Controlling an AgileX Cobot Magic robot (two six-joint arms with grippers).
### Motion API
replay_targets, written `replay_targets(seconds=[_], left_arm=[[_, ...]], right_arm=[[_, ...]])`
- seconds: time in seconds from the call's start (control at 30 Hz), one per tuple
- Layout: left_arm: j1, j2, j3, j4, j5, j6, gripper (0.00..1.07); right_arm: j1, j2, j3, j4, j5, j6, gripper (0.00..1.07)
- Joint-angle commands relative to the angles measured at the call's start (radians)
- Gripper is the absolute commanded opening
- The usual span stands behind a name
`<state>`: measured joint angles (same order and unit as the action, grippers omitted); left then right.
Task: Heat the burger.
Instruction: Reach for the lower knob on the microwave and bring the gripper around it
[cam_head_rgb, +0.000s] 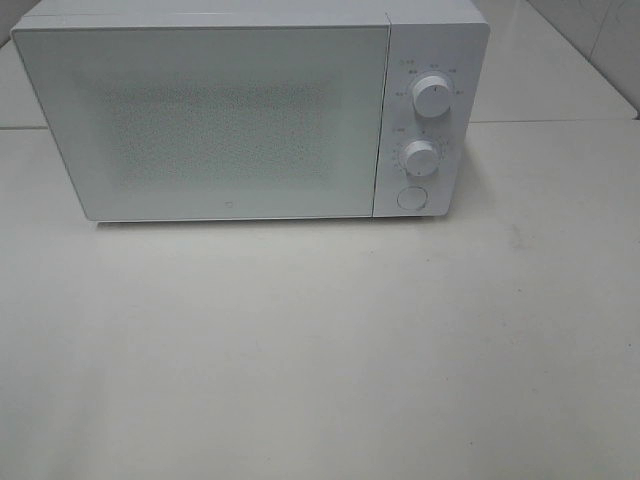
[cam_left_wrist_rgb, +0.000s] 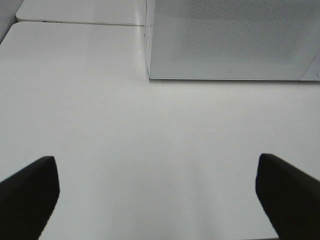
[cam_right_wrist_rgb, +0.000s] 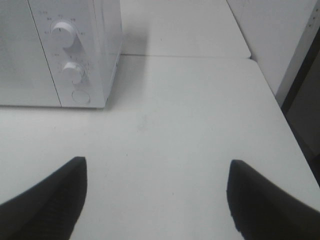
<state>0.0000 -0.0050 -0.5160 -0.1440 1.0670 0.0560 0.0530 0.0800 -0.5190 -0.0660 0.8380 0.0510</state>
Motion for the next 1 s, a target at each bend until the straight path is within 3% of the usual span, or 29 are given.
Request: replay_targets(seconds=[0.03, 0.4, 1.0], left_arm=[[0.002, -0.019, 0.000, 0.001, 0.003, 0.001, 1.00], [0.002, -0.019, 0.000, 0.001, 0.003, 0.001, 1.00], [0.002, -0.019, 0.000, 0.001, 0.003, 0.001, 1.00]], right_arm=[[0.000, 0.033, 0.023, 0.002, -0.108, -0.006, 0.76], [0.000, 0.230, 0.125, 0.003, -0.395, -0.004, 0.76], [0.000, 0.599, 0.153, 0.003, -0.868, -0.004, 0.76]])
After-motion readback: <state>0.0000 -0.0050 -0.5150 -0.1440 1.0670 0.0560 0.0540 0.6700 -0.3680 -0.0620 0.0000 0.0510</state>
